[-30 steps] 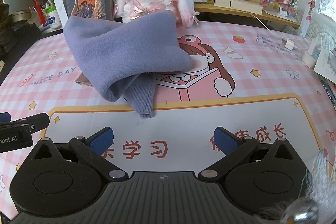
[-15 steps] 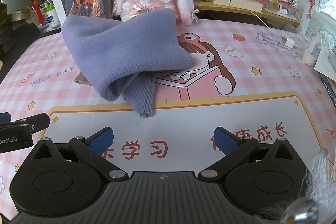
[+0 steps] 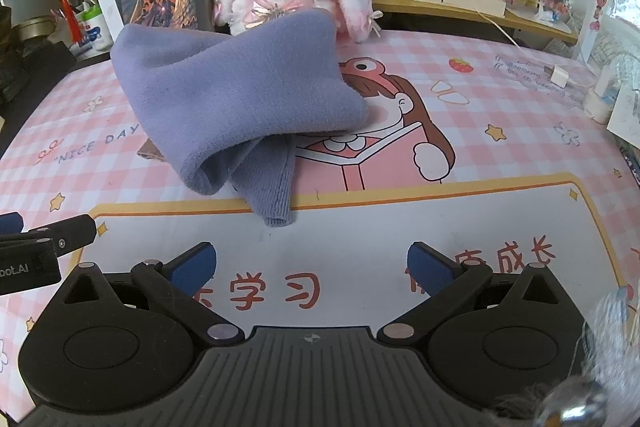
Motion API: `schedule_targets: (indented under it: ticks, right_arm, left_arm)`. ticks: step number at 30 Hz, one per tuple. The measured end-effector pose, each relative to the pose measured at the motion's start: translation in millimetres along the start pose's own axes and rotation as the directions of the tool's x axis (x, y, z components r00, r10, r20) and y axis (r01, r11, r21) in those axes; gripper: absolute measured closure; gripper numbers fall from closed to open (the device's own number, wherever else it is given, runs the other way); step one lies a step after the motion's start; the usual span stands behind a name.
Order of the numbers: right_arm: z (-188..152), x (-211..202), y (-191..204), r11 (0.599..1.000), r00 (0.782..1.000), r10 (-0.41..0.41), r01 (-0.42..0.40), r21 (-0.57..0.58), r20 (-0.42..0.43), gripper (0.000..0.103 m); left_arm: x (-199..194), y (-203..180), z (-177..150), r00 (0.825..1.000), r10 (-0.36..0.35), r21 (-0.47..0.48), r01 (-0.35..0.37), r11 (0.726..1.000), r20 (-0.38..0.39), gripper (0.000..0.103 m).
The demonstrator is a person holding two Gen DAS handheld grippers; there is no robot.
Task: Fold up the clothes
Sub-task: 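Grasp the sweater with both grippers and lift it off the table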
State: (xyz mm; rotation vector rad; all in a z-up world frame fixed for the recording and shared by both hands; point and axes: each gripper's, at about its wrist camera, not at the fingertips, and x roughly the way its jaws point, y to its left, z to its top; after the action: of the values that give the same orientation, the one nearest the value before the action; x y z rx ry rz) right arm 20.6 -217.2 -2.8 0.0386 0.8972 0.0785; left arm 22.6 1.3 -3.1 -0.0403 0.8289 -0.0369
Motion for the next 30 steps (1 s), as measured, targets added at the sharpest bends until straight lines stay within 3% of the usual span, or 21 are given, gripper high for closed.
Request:
schedule_targets:
  ticks: [5, 11, 16, 24, 30]
  right_arm:
    - [3, 5, -9, 0.999, 1.000, 0.025, -0.025, 0.021, 0.000, 0.000]
    - [7, 2, -41, 0.993, 0.997, 0.062, -0.066, 0.098, 0.044, 0.000]
    - [7, 3, -82, 0.970, 0.993, 0.106, -0.115, 0.212, 0.056, 0.000]
    - [13, 18, -120, 0.885, 0.965, 0.248, -0.261, 0.386, 0.082, 0.000]
    - [20, 29, -131, 0.786, 0.911, 0.396, -0.403, 0.469, 0.119, 0.001]
  left_arm:
    - [3, -8, 3, 1.000, 0.001, 0.017, -0.001, 1.000, 0.001, 0.000]
    - [7, -38, 9, 0.998, -0.009, 0.073, 0.004, 0.997, 0.063, 0.000]
    - [12, -76, 8, 0.980, 0.059, 0.208, -0.099, 0.973, 0.189, 0.000]
    - [27, -108, 8, 0.972, 0.119, 0.310, -0.178, 0.934, 0.202, 0.000]
    - [40, -128, 9, 0.963, 0.170, 0.381, -0.240, 0.893, 0.207, 0.000]
